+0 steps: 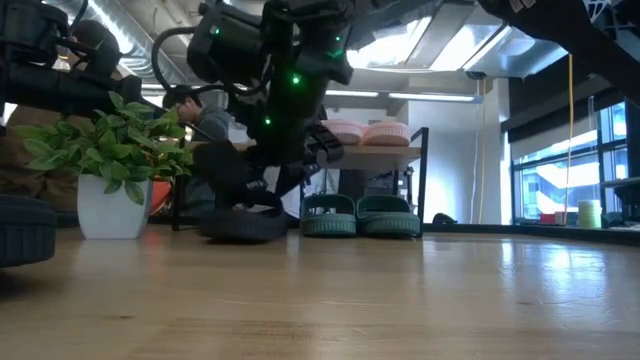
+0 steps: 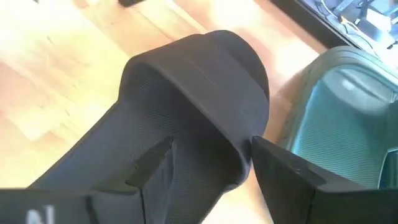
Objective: Pick and place slides into the shelf
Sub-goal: Put the top black slide under the shelf
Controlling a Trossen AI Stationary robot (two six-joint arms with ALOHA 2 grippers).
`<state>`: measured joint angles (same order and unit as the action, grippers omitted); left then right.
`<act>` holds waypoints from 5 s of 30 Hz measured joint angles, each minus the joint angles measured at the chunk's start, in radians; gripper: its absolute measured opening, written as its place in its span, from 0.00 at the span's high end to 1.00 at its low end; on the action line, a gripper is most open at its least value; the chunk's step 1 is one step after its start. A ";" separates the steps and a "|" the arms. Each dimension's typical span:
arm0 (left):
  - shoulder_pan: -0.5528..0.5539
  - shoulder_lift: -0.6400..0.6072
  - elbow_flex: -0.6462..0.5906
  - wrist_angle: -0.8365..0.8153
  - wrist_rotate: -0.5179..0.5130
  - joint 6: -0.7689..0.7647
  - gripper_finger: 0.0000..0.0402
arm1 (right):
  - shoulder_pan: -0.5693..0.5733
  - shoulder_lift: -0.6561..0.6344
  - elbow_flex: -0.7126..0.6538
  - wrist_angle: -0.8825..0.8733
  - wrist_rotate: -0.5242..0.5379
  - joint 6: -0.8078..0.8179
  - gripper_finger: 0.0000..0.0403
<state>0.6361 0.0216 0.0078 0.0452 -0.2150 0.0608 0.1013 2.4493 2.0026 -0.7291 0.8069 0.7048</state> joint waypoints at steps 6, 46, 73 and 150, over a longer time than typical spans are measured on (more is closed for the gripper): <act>0.000 0.000 0.000 0.000 0.000 0.000 1.00 | 0.022 0.000 0.062 -0.097 -0.011 0.004 0.48; 0.000 0.000 0.000 0.000 0.000 0.000 1.00 | 0.153 0.001 0.109 0.004 -0.367 -0.611 0.51; 0.000 0.000 0.000 0.000 0.000 0.002 1.00 | 0.094 0.000 -0.001 0.066 -0.401 -0.610 0.64; 0.000 0.000 0.000 0.000 -0.001 -0.006 1.00 | -0.075 -0.001 -0.001 -0.090 -0.265 -0.767 0.96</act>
<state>0.6364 0.0216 0.0078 0.0452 -0.2156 0.0548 0.0259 2.4485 2.0016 -0.8196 0.5415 -0.0624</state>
